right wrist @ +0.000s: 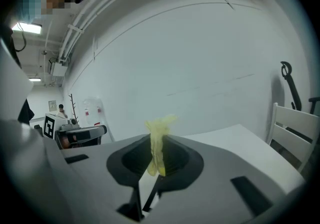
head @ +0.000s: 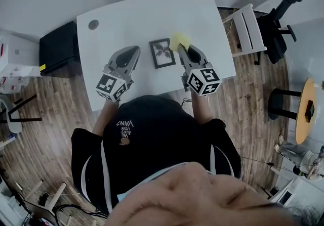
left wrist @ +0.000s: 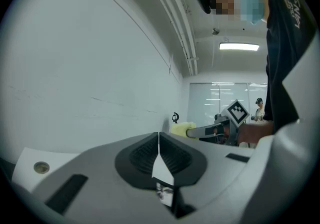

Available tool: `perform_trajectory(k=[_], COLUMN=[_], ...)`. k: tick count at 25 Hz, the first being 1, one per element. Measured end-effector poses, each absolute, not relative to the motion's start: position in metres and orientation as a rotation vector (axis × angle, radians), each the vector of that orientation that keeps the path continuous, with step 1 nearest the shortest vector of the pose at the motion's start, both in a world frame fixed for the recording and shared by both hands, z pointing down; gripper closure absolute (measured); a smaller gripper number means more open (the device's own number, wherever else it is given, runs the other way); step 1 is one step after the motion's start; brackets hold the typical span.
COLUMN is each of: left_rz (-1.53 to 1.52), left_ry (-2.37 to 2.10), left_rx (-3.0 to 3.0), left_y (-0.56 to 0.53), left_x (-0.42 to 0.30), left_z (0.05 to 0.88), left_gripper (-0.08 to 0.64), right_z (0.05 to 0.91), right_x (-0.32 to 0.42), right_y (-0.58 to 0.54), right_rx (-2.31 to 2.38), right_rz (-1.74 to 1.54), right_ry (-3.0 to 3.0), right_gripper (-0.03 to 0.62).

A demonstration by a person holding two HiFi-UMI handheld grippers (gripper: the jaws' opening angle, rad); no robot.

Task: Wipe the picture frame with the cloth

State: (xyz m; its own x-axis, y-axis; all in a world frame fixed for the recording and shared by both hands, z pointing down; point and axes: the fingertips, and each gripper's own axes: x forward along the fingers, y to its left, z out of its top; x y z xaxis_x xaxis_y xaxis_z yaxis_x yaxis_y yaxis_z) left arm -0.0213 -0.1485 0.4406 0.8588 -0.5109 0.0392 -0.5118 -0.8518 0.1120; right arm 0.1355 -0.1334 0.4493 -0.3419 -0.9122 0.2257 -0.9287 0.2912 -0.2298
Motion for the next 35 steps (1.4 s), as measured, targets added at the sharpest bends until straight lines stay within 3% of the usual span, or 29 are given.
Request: perform_trajectory(k=[35], left_rz=[0.024], left_ry=[-0.683], left_rx=[2.941], left_y=[-0.139], left_x=[-0.02], left_z=[0.444], left_gripper=[0.543], right_z=[0.432], right_x=[0.123], right_y=[-0.098], right_rx=[1.882], right_rz=[0.402], right_ry=[-2.47], right_gripper=[0.549])
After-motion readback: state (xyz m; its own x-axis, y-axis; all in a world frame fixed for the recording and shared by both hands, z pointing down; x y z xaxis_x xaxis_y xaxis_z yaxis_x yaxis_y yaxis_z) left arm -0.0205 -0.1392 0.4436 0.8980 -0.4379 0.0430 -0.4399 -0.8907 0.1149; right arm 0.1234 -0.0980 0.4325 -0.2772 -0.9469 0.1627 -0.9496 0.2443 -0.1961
